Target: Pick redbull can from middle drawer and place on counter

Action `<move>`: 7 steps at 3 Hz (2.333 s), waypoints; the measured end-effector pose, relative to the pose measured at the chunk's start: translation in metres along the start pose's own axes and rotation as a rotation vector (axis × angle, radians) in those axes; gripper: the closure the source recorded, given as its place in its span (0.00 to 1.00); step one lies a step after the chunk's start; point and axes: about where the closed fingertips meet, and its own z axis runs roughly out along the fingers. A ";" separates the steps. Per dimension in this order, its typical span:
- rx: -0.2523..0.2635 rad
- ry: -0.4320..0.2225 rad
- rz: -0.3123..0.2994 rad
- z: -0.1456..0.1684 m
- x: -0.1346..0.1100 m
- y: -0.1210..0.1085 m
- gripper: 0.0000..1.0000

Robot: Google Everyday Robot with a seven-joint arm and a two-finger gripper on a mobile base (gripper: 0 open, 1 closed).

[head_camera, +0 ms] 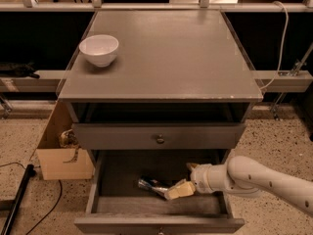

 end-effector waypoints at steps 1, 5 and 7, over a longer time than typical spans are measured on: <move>0.003 -0.004 -0.010 0.002 -0.001 0.002 0.00; 0.017 -0.010 -0.045 0.059 0.018 -0.008 0.00; 0.054 -0.006 -0.047 0.088 0.032 -0.017 0.00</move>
Offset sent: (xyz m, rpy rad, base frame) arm -0.0099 0.0087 0.0038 -0.0026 -0.0456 0.0243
